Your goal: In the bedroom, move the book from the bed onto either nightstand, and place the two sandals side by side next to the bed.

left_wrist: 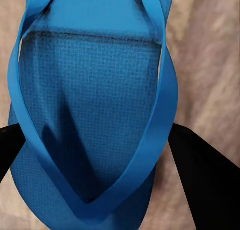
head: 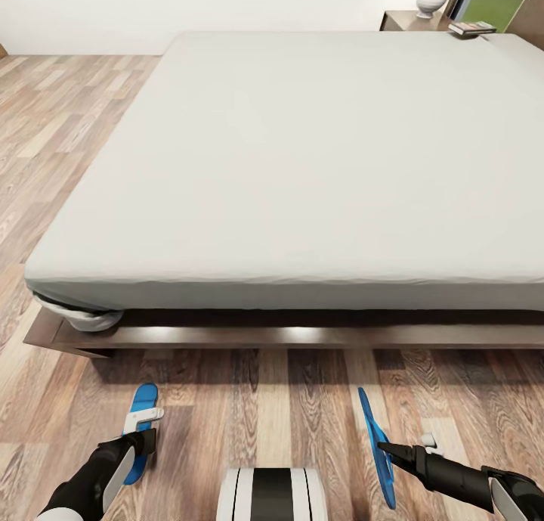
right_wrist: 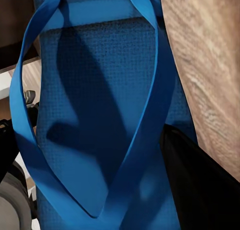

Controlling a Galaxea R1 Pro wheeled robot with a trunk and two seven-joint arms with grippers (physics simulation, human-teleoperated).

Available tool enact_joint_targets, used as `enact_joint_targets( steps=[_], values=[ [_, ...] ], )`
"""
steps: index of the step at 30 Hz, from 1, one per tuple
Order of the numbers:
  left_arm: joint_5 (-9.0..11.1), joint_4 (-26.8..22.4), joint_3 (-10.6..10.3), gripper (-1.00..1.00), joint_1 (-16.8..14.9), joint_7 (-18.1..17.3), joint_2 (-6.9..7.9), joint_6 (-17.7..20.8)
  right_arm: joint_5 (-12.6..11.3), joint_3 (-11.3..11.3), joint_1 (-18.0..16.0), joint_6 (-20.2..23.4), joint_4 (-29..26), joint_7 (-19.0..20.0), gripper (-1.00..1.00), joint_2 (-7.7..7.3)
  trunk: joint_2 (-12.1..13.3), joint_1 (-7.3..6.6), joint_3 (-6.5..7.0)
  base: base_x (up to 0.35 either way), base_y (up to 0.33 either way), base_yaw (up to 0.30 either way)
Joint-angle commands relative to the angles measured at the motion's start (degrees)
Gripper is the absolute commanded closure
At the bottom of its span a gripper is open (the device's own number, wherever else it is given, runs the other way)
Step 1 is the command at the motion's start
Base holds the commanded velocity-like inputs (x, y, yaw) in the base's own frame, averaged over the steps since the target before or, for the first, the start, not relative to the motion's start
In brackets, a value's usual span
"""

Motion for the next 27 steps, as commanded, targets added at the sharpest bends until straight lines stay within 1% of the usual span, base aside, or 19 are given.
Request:
enact_joint_targets(
  steps=[1, 5, 13, 19, 26, 27],
  values=[
    [0.6, -0.1, 0.0, 1.00, 0.0, 0.3, 0.01, 0.3, -0.3, 0.0, 0.0, 0.6, 0.0, 0.0, 1.00, -0.01, 0.0, -0.01, -0.03, 0.000, 0.000, 0.000],
    [0.6, -0.1, 0.0, 1.00, 0.0, 0.3, 0.01, 0.2, -0.3, 0.0, 0.0, 0.6, 0.0, 0.0, 1.00, -0.01, 0.0, -0.01, -0.03, 0.000, 0.000, 0.000],
    [0.6, -0.1, 0.0, 1.00, 0.0, 0.3, 0.01, 0.2, -0.3, 0.0, 0.0, 0.6, 0.0, 0.0, 1.00, -0.01, -0.1, 0.20, -1.81, 0.000, 0.000, 0.000],
    [0.6, -0.1, 0.0, 1.00, 0.0, 0.3, 0.01, 0.2, -0.3, 0.0, 0.0, 0.6, 0.0, 0.0, 1.00, -0.01, -0.1, 0.20, -1.81, 0.000, 0.000, 0.000],
    [0.6, -0.1, 0.0, 1.00, 0.0, 0.3, 0.01, 0.2, -0.3, 0.0, 0.0, 0.5, 0.0, 0.0, 1.00, -0.01, -0.2, 0.38, -3.36, 0.000, 0.000, 0.000],
    [0.6, -0.1, 0.0, 1.00, 0.0, 0.3, 0.01, 0.2, -0.3, 0.0, 0.0, 0.6, 0.0, 0.0, 1.00, -0.01, -0.2, 0.38, -3.36, 0.000, 0.000, 0.000]
  ],
)
